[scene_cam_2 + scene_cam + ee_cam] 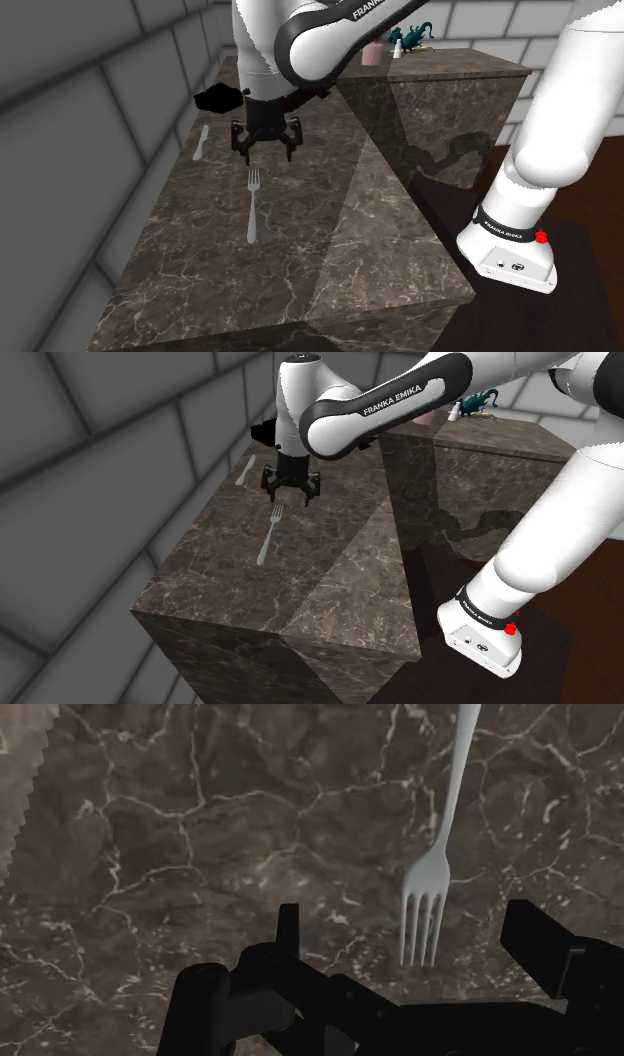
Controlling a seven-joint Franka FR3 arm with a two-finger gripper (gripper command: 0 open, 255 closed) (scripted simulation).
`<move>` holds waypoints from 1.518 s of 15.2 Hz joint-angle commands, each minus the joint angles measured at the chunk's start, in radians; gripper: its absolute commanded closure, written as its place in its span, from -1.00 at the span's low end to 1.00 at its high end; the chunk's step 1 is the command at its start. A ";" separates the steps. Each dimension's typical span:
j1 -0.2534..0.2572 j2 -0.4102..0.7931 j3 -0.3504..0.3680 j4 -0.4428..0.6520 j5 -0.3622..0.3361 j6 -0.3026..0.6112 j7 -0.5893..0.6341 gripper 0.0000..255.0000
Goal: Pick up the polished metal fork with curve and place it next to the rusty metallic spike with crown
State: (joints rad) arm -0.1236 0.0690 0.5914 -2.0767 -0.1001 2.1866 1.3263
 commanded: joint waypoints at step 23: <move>0.080 0.277 -0.049 0.129 -0.208 0.070 0.234 1.00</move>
State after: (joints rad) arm -0.0448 0.3387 0.5443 -1.9458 -0.3067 2.2319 1.5596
